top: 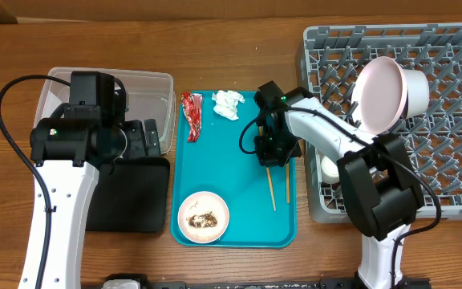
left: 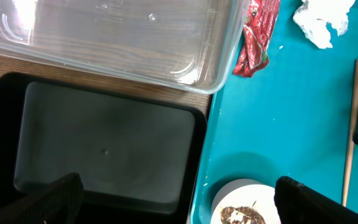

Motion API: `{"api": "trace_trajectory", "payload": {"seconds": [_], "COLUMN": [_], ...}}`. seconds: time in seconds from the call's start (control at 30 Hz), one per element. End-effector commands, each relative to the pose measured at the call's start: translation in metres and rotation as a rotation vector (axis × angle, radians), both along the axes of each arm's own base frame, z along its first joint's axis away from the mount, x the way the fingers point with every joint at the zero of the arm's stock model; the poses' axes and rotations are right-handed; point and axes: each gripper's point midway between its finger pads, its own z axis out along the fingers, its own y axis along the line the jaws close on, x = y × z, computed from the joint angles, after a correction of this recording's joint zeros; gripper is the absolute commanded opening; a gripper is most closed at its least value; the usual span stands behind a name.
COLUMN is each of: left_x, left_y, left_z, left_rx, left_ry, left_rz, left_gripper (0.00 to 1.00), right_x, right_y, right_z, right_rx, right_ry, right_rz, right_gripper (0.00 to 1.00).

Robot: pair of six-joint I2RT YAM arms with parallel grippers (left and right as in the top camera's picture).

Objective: Sort waste into correct bins and load items into the dishwasher

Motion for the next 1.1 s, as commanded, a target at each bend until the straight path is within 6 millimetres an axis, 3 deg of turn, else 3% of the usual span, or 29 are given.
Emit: {"api": "trace_trajectory", "payload": {"seconds": [0.0, 0.17, 0.27, 0.3, 0.4, 0.53, 0.7, 0.8, 0.9, 1.07], "left_x": [0.003, 0.003, 0.003, 0.003, 0.003, 0.003, 0.003, 0.003, 0.003, 0.003], "left_y": [0.003, 0.003, 0.003, 0.003, 0.003, 0.003, 0.003, 0.003, 0.003, 0.003], "left_z": [0.002, 0.002, 0.002, 0.002, 0.002, 0.002, 0.002, 0.002, 0.002, 0.002], "left_rx": [0.018, 0.018, 0.018, 0.018, 0.018, 0.018, 0.018, 0.018, 0.018, 0.018], "left_ry": [-0.005, -0.005, -0.005, -0.005, -0.005, -0.005, -0.005, -0.005, -0.005, -0.005], "left_rz": [-0.005, -0.006, -0.006, -0.006, -0.006, -0.006, -0.006, -0.006, -0.006, -0.006], "left_gripper": [1.0, 1.0, 1.0, 1.0, 1.0, 1.0, 1.0, 1.0, 1.0, 1.0], "right_x": [0.02, 0.036, 0.033, 0.03, 0.018, 0.004, -0.011, -0.012, -0.01, -0.015], "right_y": [0.012, 0.013, 0.011, 0.01, 0.006, -0.004, -0.005, -0.005, -0.003, -0.006], "right_z": [0.049, 0.117, 0.127, 0.126, 0.11, 0.077, 0.037, 0.025, 0.018, -0.003], "right_rx": [0.07, 0.153, 0.152, 0.143, 0.079, -0.046, -0.071, -0.07, -0.058, -0.08], "right_ry": [-0.132, -0.295, -0.317, -0.306, -0.263, -0.239, -0.19, -0.19, -0.211, -0.171], "right_rz": [-0.001, -0.021, -0.011, -0.006, 0.014, 0.056, 0.08, 0.081, 0.104, 0.123], "right_gripper": [0.04, 0.04, 0.06, 0.14, 0.39, 0.55, 0.56, 0.55, 0.44, 0.4]}}
